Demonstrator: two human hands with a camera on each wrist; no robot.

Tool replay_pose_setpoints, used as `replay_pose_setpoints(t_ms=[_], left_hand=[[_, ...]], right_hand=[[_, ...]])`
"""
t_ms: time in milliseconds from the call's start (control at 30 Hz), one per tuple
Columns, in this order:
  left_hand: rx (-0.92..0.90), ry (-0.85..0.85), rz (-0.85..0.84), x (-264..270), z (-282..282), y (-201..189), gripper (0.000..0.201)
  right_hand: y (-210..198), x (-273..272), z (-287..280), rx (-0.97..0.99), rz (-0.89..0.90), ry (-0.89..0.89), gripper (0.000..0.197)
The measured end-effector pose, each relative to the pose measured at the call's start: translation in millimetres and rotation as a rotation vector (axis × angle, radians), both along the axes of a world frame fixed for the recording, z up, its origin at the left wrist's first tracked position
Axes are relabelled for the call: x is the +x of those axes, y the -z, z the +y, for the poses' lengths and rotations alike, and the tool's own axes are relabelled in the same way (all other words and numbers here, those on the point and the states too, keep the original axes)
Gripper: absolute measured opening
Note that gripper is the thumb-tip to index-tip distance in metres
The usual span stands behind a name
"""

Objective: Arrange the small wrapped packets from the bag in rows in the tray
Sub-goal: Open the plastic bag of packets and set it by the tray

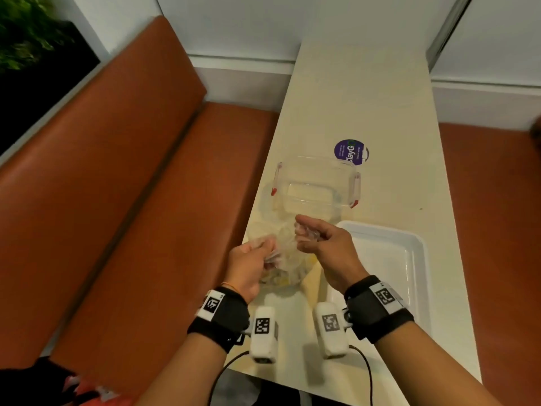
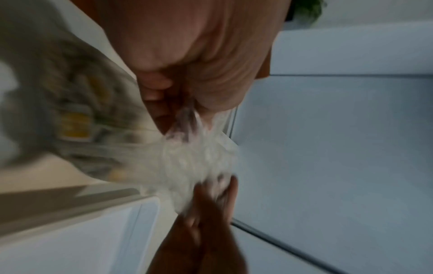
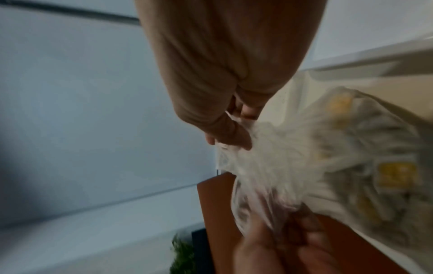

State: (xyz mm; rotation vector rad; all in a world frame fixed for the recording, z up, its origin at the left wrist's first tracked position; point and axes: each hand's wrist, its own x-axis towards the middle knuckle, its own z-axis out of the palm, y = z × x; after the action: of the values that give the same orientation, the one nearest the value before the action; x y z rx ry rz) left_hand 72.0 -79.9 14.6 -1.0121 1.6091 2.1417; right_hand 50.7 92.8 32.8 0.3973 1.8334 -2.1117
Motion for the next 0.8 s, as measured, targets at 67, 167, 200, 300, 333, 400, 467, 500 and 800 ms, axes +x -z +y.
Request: replay_pose_setpoints(t_ms=[67,167,200,300,333,400,467,500,800], left_hand=[[0.075,-0.055,-0.011,6,-10,8,0.012],[0.211,-0.09,-0.086,20,-25,21,0.017],[0.242,-0.089,-0.097,24,-28,25,0.021],[0.351,-0.152,-0.076,29,-26,29,0.035],[0.398,-0.16,-0.075,30,-23,26,0.036],[0.457,-0.144,-0.102,28,-17,19,0.023],[0.448,-0.07,-0.149,27,-15,20,0.017],[0.434,-0.038,-0.162,27,-19,25,0.01],[0.598,-0.242,-0.221,38,-46,41,0.027]], right_hand=[[5,4,11,-0.069,-0.053,0.062,0.065],[15,19,24,-0.143,-0.151,0.062,0.058],[18,25,26,-0.18,-0.197,0.062,0.052],[35,37,26,-0.272,-0.34,0.128,0.04],[37,38,24,-0.296,-0.381,0.152,0.031],[39,37,21,-0.39,-0.438,0.167,0.008],[46,30,22,-0.586,-0.514,0.276,0.008],[48,26,24,-0.699,-0.56,0.352,0.013],[48,30,58,0.048,-0.484,-0.437,0.061]])
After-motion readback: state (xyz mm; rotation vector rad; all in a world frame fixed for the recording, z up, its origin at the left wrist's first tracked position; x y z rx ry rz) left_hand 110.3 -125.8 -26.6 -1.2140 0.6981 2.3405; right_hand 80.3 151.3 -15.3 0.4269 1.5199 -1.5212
